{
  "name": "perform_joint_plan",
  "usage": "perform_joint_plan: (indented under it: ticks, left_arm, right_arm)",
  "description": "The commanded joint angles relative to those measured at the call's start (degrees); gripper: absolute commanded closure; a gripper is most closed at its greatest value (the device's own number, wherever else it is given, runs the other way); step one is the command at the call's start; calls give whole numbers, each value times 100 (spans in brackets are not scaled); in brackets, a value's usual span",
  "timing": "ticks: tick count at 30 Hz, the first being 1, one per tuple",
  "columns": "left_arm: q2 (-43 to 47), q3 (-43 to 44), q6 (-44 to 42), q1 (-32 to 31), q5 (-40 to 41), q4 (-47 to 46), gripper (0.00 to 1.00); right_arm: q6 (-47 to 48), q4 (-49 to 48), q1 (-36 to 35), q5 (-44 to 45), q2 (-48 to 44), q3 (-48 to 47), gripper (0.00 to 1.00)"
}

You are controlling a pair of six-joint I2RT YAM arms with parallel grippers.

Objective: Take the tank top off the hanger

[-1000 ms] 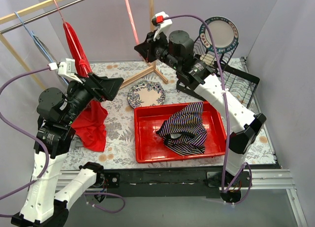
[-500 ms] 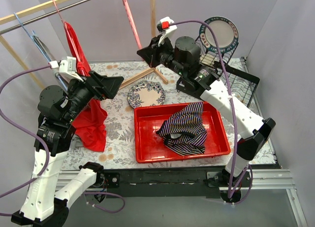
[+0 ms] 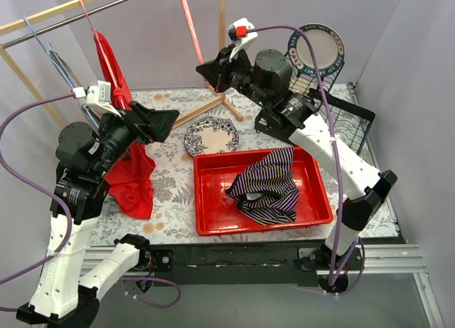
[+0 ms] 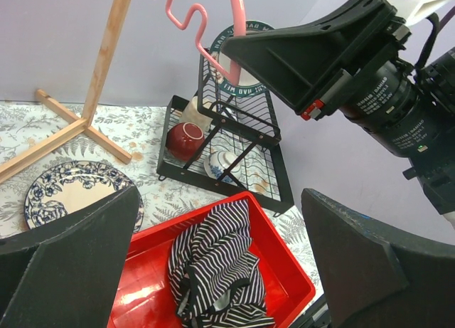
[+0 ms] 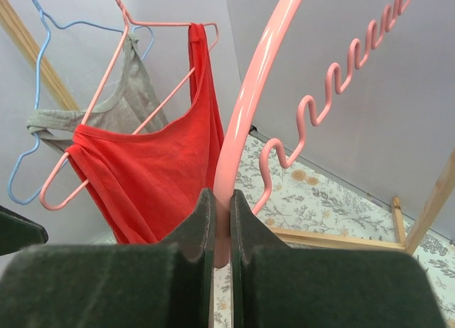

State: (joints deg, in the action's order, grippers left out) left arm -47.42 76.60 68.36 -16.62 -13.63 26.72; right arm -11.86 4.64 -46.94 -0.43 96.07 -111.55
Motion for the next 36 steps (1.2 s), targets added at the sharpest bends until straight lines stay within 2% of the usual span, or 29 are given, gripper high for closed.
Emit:
perform_joint_plan:
  ticks: [1, 11, 12, 13, 16, 17, 18, 20, 21, 22, 25, 27, 33, 36]
  left_arm:
    - [40, 57, -15, 1, 45, -114, 2]
    - [101, 13, -112, 1, 167, -97, 2]
    - [84, 22, -121, 10, 202, -88, 2]
    - [58, 39, -121, 1, 211, -88, 2]
    - [-126, 223, -270, 10, 430, -9, 2]
    - [-223, 285, -453, 10, 570, 8, 2]
    - [-294, 390, -533, 1, 711, 43, 2]
    - [-487, 496, -813, 10, 975, 44, 2]
    - [-522, 531, -876, 10, 1054, -8, 2]
    - [-566, 566, -946, 10, 1290, -122, 2]
    - [-768, 803, -1193, 10, 1818, -246, 2]
    - [-1023, 1023, -1324, 10, 2039, -185, 2]
    - [-1690, 1718, -1536, 10, 2874, 184, 2]
    - [-1954, 2016, -1554, 19, 3032, 377, 2]
  right_arm:
    - [157, -289, 0, -45, 314, -622, 99]
    - [8, -131, 132, -125, 825, -983, 98]
    - [-27, -87, 132, -46, 808, -940, 87]
    - [-45, -43, 141, -19, 695, -878, 63]
    - [-36, 246, 141, 16, 161, -212, 41]
    - [-10, 404, 141, 199, -43, 43, 38]
    - [-1, 458, 141, 392, -271, 741, 36]
    - [17, 397, 141, 543, -1053, 1527, 31]
    - [25, 319, 141, 674, -1316, 2340, 30]
    - [-9, 318, 141, 762, -1789, 2670, 27]
    - [-211, 467, 150, 1149, -2502, 3854, 25]
    - [-395, 520, 167, 1404, -2890, 4323, 27]
    - [-677, 459, 325, 1712, -3112, 5906, 38]
    - [-730, 20, 396, 1608, -3060, 6758, 41]
